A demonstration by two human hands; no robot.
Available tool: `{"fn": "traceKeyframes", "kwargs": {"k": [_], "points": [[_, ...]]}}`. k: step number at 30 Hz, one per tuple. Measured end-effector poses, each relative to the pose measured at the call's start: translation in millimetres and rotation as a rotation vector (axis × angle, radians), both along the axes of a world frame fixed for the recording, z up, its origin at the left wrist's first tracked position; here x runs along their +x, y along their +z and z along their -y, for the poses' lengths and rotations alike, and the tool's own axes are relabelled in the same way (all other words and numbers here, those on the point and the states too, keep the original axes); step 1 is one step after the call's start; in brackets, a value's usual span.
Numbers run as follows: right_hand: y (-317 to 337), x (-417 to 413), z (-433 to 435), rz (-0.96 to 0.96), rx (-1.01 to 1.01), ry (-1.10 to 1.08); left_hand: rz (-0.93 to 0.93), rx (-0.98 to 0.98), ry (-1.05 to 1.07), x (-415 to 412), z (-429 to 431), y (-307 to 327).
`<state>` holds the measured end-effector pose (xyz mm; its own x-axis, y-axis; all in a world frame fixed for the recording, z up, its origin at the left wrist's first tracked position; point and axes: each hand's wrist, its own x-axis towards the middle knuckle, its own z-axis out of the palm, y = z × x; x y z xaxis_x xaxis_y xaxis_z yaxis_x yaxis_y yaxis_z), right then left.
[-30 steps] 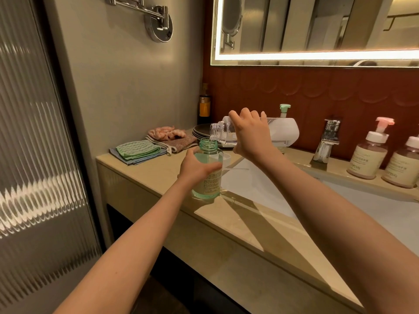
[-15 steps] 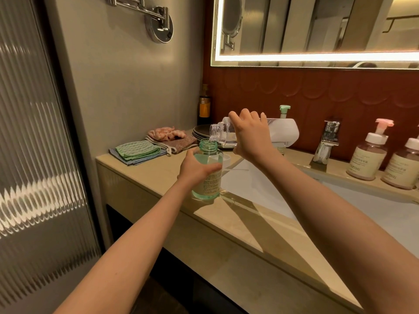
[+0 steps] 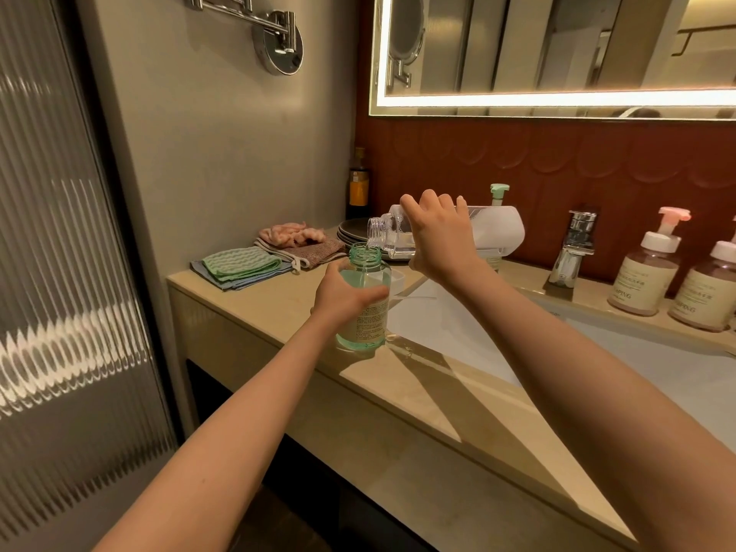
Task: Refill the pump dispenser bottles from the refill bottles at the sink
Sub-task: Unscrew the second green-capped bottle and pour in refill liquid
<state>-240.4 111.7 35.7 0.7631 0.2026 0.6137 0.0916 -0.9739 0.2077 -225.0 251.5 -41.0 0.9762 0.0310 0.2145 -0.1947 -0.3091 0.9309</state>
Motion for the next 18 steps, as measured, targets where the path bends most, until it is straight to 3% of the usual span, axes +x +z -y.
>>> {"fn": "traceKeyframes", "kwargs": {"k": [18], "points": [[0.3,0.3,-1.5,0.009,-0.011,0.007,0.001,-0.015,-0.004,-2.7,0.0,-0.1]]}}
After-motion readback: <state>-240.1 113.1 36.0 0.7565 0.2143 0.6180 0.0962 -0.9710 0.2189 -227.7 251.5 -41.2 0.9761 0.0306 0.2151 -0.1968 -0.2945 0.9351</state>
